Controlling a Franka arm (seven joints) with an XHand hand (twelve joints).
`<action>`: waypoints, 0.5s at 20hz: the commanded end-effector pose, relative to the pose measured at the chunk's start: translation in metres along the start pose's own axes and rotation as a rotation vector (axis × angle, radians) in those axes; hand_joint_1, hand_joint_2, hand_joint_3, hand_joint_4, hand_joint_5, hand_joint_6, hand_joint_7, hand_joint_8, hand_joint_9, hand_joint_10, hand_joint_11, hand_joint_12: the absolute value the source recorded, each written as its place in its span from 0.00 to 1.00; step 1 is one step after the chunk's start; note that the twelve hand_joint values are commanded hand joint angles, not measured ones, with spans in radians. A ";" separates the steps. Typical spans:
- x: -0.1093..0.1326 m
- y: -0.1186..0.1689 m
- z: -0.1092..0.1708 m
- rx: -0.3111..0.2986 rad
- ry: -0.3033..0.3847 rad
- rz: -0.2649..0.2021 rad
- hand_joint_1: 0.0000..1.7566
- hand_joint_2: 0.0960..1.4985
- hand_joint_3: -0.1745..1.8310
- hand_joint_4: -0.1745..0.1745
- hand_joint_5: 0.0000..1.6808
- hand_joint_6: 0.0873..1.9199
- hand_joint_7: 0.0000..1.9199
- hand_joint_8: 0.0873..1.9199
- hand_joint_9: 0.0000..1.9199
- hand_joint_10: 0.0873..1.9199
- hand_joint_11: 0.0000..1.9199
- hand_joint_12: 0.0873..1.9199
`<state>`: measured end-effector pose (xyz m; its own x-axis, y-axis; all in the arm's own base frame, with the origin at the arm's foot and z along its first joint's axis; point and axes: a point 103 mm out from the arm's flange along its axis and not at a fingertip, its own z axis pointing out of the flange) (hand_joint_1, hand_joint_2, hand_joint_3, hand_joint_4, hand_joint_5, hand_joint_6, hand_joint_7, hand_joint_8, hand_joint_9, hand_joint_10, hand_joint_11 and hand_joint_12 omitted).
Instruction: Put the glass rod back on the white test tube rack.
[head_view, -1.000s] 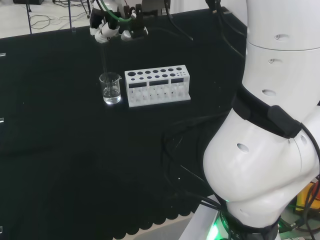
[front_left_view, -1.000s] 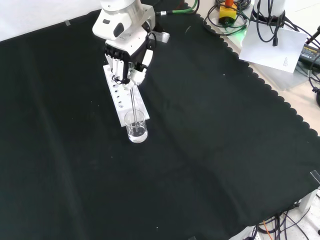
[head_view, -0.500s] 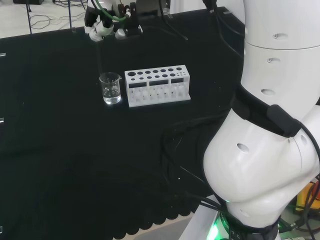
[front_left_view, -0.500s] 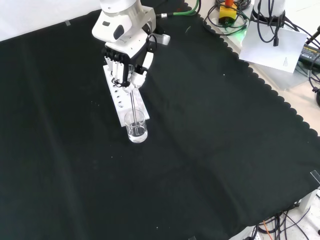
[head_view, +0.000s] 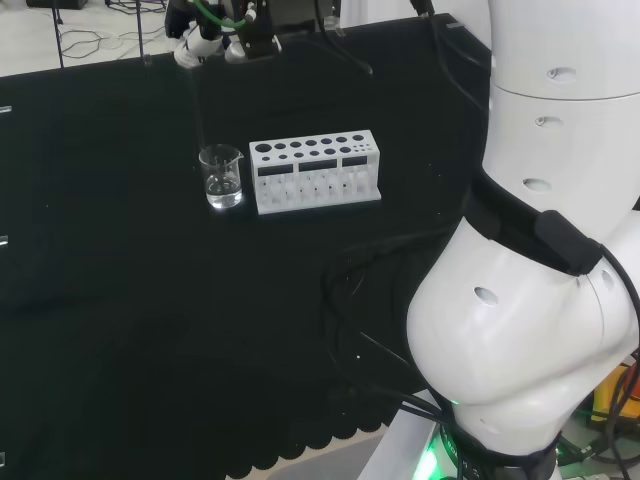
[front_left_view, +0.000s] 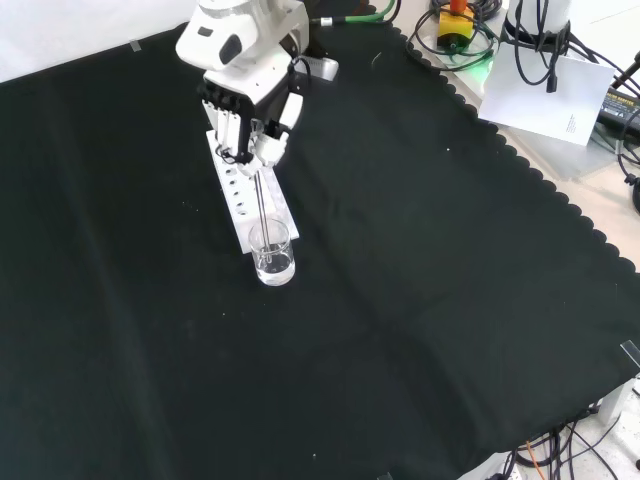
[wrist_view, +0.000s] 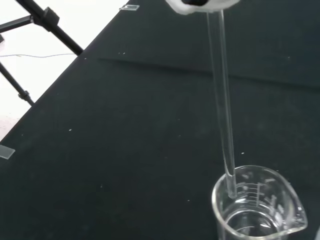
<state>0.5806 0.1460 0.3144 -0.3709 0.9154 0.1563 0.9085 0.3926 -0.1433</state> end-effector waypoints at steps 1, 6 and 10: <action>-0.019 -0.014 -0.013 -0.010 -0.006 0.038 0.73 0.72 0.10 0.00 0.59 0.34 0.52 0.67 0.79 0.57 0.75 0.60; -0.030 -0.034 -0.033 -0.046 -0.010 0.059 0.73 0.72 0.10 0.00 0.59 0.34 0.52 0.67 0.79 0.57 0.75 0.60; -0.036 -0.046 -0.050 -0.075 -0.001 0.069 0.73 0.72 0.10 0.00 0.59 0.34 0.52 0.67 0.79 0.57 0.75 0.60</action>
<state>0.5701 0.1128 0.3450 -0.3310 0.9330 0.1412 0.9313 0.3471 -0.1103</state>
